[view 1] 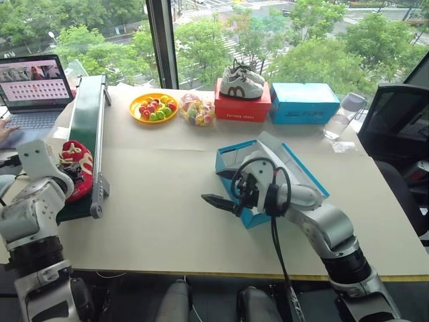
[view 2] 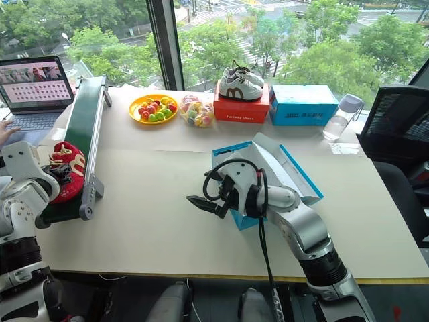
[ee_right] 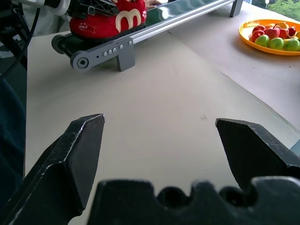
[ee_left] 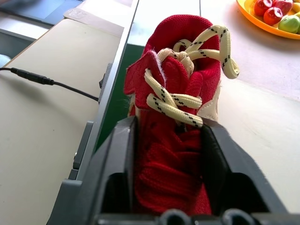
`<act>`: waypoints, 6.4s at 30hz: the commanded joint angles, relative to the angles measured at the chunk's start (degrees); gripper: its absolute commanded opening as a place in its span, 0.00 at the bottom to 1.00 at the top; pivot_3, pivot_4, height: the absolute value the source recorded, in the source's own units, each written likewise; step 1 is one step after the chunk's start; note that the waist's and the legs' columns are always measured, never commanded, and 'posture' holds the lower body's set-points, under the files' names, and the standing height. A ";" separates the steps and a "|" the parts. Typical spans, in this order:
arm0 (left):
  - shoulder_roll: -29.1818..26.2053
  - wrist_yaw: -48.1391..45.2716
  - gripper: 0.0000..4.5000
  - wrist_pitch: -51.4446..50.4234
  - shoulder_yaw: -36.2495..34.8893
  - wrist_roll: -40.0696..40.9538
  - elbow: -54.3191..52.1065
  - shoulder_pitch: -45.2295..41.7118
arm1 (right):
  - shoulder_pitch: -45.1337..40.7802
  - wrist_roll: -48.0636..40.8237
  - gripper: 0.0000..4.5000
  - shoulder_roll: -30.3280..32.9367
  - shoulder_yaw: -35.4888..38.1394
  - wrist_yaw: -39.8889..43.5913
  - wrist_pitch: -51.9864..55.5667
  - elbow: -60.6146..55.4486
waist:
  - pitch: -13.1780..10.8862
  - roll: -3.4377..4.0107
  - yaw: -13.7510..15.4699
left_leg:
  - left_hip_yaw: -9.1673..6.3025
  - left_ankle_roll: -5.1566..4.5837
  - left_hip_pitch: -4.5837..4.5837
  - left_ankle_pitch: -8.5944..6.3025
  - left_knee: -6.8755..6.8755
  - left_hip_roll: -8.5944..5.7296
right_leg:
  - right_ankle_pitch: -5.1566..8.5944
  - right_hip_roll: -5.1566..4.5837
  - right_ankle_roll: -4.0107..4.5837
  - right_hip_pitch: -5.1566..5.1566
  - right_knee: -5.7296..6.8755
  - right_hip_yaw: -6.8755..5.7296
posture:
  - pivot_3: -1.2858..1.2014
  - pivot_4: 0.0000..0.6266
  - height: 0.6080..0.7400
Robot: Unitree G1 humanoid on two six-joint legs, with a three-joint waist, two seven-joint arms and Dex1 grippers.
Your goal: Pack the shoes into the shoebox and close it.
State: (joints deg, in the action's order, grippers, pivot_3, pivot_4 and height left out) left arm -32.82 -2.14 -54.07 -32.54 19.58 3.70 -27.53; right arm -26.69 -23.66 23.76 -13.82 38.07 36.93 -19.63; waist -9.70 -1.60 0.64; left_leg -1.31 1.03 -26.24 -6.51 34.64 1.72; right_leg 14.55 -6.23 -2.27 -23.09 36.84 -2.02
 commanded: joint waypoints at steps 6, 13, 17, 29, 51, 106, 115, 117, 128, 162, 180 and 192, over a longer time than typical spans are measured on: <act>0.26 -0.01 0.39 0.56 -0.38 0.78 -0.30 -1.65 | -0.74 0.49 1.00 0.22 2.26 -0.66 0.19 -1.31 | 0.00 0.00 0.08 | 0.00 0.05 0.00 0.02 0.01 0.01 | 0.00 0.00 -0.01 0.01 0.07 -0.01 | 0.52 0.24 1.00; 1.50 -0.10 0.11 1.10 -0.48 1.23 -1.38 -1.24 | -0.91 0.62 1.00 0.45 2.49 -0.81 0.42 -1.21 | 0.00 0.00 0.27 | 0.00 0.30 0.00 0.13 0.01 0.05 | 0.00 0.00 -0.02 0.02 0.12 -0.06 | 0.52 0.24 1.00; 2.67 0.18 0.05 1.58 -0.18 1.38 -2.06 -1.55 | -1.08 0.86 1.00 0.57 2.69 -1.15 0.61 -0.67 | 0.00 0.00 0.57 | -0.01 0.31 0.00 0.15 0.00 0.05 | 0.00 0.00 -0.02 0.02 0.12 -0.07 | 0.52 0.24 1.00; 14.31 -8.57 0.05 8.81 -0.28 19.23 -17.95 -7.46 | -3.83 -1.23 1.00 -4.34 8.01 -7.19 2.61 3.09 | -0.15 -0.50 1.80 | -0.02 0.46 -0.31 0.19 0.15 0.13 | -0.35 0.00 0.26 0.02 -0.07 -0.24 | 0.52 0.24 1.00; 25.17 -10.63 0.05 4.45 20.41 31.46 -22.87 -5.94 | -13.17 -31.91 1.00 -23.96 29.90 -36.02 25.29 5.51 | -0.19 -0.41 -1.23 | 0.04 0.11 -0.19 0.38 0.08 0.15 | -0.38 0.08 0.31 0.02 0.16 -0.08 | 0.52 0.24 1.00; 17.46 -18.05 0.54 10.97 31.09 20.88 -27.61 5.10 | -38.08 20.97 0.10 6.08 -11.29 6.74 -12.46 72.07 | -0.75 0.27 -1.24 | 0.39 0.00 -0.21 0.31 0.02 0.18 | -0.17 0.15 0.03 -0.11 -0.06 0.27 | 0.52 0.24 1.00; 17.95 -16.79 0.55 10.51 30.97 21.25 -29.54 6.62 | -41.75 24.27 0.53 0.75 -5.26 6.05 -16.50 82.43 | -0.74 0.25 -1.29 | 0.38 0.03 0.00 0.32 0.09 0.21 | -0.23 0.16 -0.06 0.06 -0.03 0.29 | 0.52 0.24 1.00; 17.84 -16.78 0.55 10.72 30.93 21.06 -29.54 6.87 | -42.34 24.17 0.68 0.10 -3.95 5.80 -16.19 82.12 | -0.74 0.26 -1.29 | 0.38 0.03 -0.04 0.32 0.08 0.20 | -0.26 0.16 -0.02 0.01 -0.02 0.32 | 0.52 0.24 1.00; 12.49 -16.12 0.55 14.55 23.51 16.78 -25.09 7.37 | -42.07 21.19 0.90 1.42 5.54 2.39 -4.45 57.24 | -0.80 0.33 -1.56 | 0.61 0.03 -0.07 0.32 -0.04 0.22 | -0.38 0.19 0.20 -0.20 0.04 0.58 | 0.52 0.24 1.00; 7.54 2.73 0.99 16.88 7.81 -1.63 -8.09 9.92 | -3.99 2.65 1.00 -5.99 2.17 6.28 -4.20 8.06 | -0.71 0.02 -1.12 | 0.77 0.33 -0.05 0.18 0.06 0.32 | -0.37 0.17 -0.16 -0.20 -0.04 0.63 | 0.52 0.24 1.00; 6.28 3.68 0.99 17.34 6.14 -3.12 -5.19 8.67 | -2.43 3.42 1.00 -6.27 0.67 5.35 -4.15 7.09 | -0.71 0.01 -1.14 | 0.78 0.31 -0.05 0.19 0.06 0.32 | -0.38 0.17 -0.14 -0.20 -0.03 0.64 | 0.52 0.24 1.00; 6.66 4.30 0.99 17.71 6.23 -3.83 -3.47 7.68 | -2.31 3.26 1.00 -6.77 0.74 4.83 -3.98 6.96 | -0.71 -0.01 -1.16 | 0.79 0.31 -0.04 0.19 0.06 0.32 | -0.39 0.17 -0.14 -0.20 -0.03 0.64 | 0.52 0.24 1.00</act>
State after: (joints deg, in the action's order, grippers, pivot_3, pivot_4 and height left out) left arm -25.52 1.77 -37.60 -25.73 16.50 0.87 -18.52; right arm -28.54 -20.31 17.22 -13.33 43.14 34.12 -10.38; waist -10.41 -1.60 -0.53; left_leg -0.52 1.35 -26.29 -6.33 34.70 2.04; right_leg 14.17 -6.06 -2.41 -23.29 36.81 -1.38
